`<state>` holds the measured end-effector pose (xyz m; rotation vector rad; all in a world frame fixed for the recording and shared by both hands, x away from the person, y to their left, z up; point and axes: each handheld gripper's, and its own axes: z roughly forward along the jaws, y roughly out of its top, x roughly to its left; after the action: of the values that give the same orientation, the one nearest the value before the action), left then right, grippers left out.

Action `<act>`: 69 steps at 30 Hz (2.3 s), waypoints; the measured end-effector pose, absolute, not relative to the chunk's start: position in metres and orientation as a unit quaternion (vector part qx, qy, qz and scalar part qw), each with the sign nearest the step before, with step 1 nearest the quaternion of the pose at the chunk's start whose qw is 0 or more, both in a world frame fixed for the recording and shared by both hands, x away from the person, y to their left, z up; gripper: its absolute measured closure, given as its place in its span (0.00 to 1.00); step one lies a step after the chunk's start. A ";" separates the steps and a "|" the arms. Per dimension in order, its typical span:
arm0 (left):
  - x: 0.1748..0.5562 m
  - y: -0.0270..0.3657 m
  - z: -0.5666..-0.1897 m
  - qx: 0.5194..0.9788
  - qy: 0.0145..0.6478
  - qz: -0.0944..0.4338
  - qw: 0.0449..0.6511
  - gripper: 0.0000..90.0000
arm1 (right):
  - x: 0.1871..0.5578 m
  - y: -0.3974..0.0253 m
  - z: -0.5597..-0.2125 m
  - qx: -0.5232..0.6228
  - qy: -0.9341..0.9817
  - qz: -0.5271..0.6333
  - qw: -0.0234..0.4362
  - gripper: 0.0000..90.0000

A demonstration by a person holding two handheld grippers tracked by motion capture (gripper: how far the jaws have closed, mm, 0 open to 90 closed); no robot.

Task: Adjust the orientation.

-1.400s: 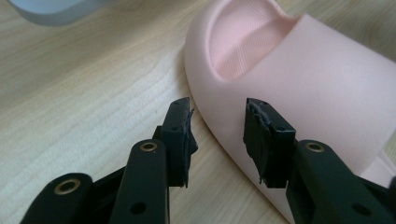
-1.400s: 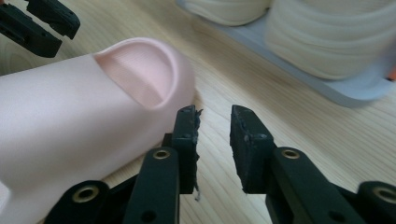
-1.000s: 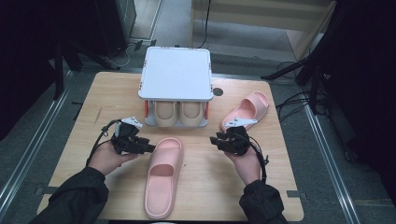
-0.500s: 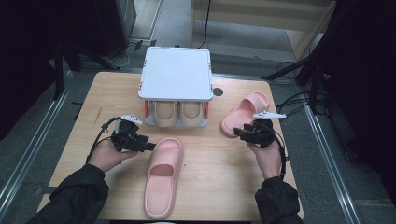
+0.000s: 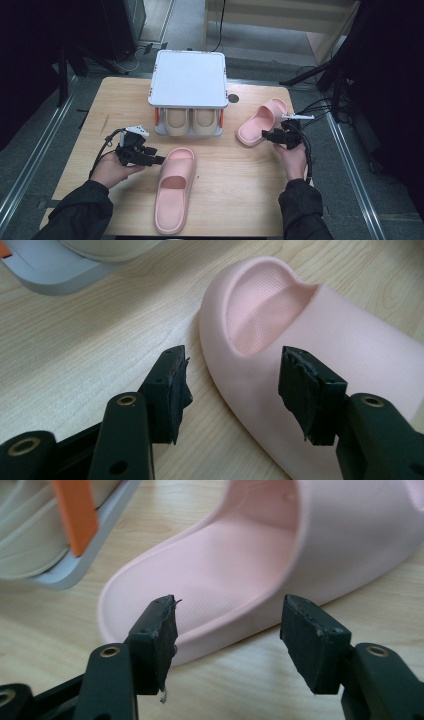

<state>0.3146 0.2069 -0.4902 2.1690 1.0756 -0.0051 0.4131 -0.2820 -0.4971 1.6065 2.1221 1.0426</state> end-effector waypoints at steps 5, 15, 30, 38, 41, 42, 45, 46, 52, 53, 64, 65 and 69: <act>0.307 0.208 -0.490 0.837 0.418 0.004 0.354 0.49 | 0.429 -0.291 -0.498 0.577 0.717 0.361 0.152 0.43; 0.293 0.216 -0.491 0.829 0.433 0.013 0.353 0.49 | 0.460 -0.293 -0.506 0.611 0.700 0.329 0.171 0.42; 0.290 0.222 -0.493 0.826 0.444 0.014 0.349 0.49 | 0.468 -0.298 -0.506 0.635 0.684 0.307 0.189 0.82; 0.291 0.221 -0.492 0.827 0.440 0.019 0.350 0.48 | 0.465 -0.299 -0.500 0.640 0.681 0.308 0.177 0.94; 0.291 0.221 -0.492 0.827 0.439 0.018 0.350 0.48 | 0.464 -0.297 -0.498 0.637 0.684 0.304 0.184 0.94; 0.291 0.221 -0.492 0.827 0.439 0.018 0.350 0.48 | 0.463 -0.297 -0.497 0.636 0.685 0.305 0.183 0.94; 0.291 0.222 -0.492 0.827 0.439 0.019 0.351 0.48 | 0.460 -0.294 -0.494 0.626 0.693 0.307 0.185 0.94; 0.291 0.222 -0.492 0.826 0.439 0.019 0.353 0.48 | 0.458 -0.292 -0.492 0.620 0.700 0.302 0.188 0.94; 0.298 0.221 -0.492 0.827 0.435 0.017 0.356 0.48 | 0.443 -0.289 -0.485 0.605 0.716 0.292 0.190 0.94; 0.298 0.221 -0.492 0.827 0.435 0.017 0.356 0.48 | 0.443 -0.289 -0.485 0.605 0.716 0.292 0.190 0.94; 0.312 0.220 -0.489 0.830 0.426 0.008 0.361 0.53 | 0.404 -0.288 -0.471 0.583 0.732 0.291 0.200 0.94; 0.312 0.220 -0.489 0.830 0.426 0.008 0.361 0.54 | 0.400 -0.287 -0.470 0.581 0.733 0.294 0.197 0.94; 0.316 0.221 -0.487 0.827 0.427 -0.002 0.365 0.59 | 0.390 -0.283 -0.469 0.578 0.735 0.298 0.193 0.94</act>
<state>0.3159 0.2211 -0.4866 2.1273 1.0982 -0.0049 0.3901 -0.2831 -0.4690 1.6227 2.0624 0.8353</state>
